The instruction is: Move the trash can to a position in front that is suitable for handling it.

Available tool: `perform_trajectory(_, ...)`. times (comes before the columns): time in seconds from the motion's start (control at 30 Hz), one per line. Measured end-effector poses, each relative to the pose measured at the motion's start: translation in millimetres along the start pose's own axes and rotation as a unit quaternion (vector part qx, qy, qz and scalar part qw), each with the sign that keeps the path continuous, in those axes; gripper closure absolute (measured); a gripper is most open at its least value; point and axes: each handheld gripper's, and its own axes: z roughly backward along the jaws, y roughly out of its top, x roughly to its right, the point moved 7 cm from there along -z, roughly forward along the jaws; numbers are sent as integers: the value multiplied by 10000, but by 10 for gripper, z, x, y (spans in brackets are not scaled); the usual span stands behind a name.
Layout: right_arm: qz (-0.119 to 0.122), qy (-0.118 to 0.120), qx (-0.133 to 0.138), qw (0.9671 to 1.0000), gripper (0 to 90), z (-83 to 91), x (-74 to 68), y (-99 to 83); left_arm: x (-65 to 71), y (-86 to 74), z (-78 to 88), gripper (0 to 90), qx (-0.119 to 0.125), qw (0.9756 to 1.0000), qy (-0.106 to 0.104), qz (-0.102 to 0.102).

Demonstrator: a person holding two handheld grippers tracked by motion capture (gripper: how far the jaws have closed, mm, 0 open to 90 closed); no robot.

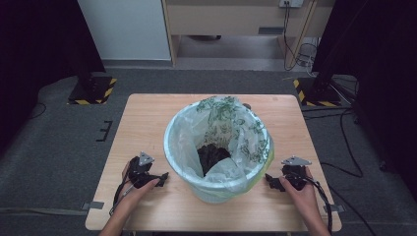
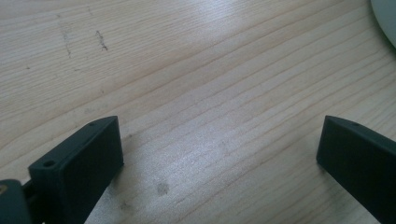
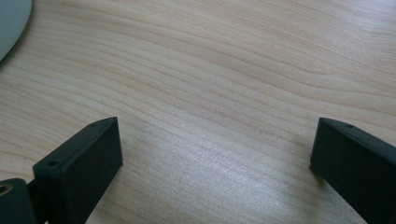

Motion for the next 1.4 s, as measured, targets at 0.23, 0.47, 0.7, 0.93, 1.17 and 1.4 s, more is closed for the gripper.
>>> perform_trajectory(0.23, 16, 38, -14, 10000, 13, 17, -16, -19, -1, -7, 16, 1, -5, 10000, -44, -45)
perform_trajectory(0.47, 238, 210, 317, 9990, 38, 177, -69, 35, 57, 108, 182, 34, 195, 9996, -159, -84)
perform_trajectory(0.7, 310, 791, 914, 9922, 35, 417, -268, 184, 385, 316, 379, 35, 619, 9949, -711, -368)
perform_trajectory(0.93, 752, 1357, 1262, 9798, 32, 519, -669, 316, 680, 436, 444, 34, 898, 9890, -1037, -554)
perform_trajectory(1.17, 930, 1463, 1297, 9763, 40, 493, -913, 375, 726, 456, 418, 31, 933, 9890, -1032, -502)
perform_trajectory(1.4, 715, 1197, 1311, 9815, 29, 423, -871, 419, 723, 498, 346, 31, 1015, 9900, -946, -255)
